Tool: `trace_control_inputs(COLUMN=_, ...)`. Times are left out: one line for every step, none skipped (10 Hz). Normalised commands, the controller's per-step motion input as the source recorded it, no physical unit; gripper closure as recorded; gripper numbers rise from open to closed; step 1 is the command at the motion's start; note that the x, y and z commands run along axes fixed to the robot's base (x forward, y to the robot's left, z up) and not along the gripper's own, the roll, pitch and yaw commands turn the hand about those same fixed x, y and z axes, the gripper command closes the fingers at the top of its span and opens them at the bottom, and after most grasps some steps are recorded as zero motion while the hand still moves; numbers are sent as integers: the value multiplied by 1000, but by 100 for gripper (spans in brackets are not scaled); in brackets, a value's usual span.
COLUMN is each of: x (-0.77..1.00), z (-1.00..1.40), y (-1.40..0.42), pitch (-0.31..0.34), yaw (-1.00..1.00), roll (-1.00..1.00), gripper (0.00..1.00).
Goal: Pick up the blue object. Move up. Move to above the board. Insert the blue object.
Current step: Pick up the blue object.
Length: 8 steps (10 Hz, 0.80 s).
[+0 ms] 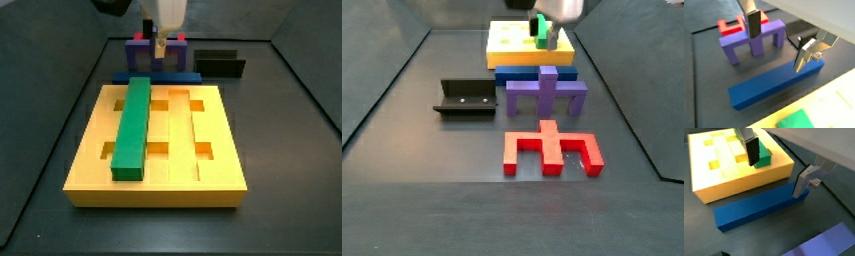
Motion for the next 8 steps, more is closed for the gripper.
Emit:
trace_control_inputs(x=69, z=-400, y=-17, pitch=0, yaw=-871, roll=-101, gripper=0)
trace_control_inputs(x=140, z=-380, y=0, pitch=-19, yaw=-806, roll=-157, gripper=0)
trace_control_inputs(x=146, z=-369, y=0, pitch=-19, yaw=-803, roll=-166, gripper=0)
trace_control_inputs(x=217, z=-369, y=0, pitch=0, yaw=-777, roll=-170, gripper=0)
trace_control_inputs(x=263, z=-349, y=-9, pitch=17, yaw=-617, roll=-96, gripper=0)
trace_control_inputs(x=66, z=-337, y=0, pitch=20, yaw=-437, roll=-61, gripper=0)
trace_control_inputs(x=0, z=-300, y=0, pitch=53, yaw=-251, roll=0, gripper=0)
trace_control_inputs(x=0, z=-349, y=0, pitch=54, yaw=-260, roll=0, gripper=0)
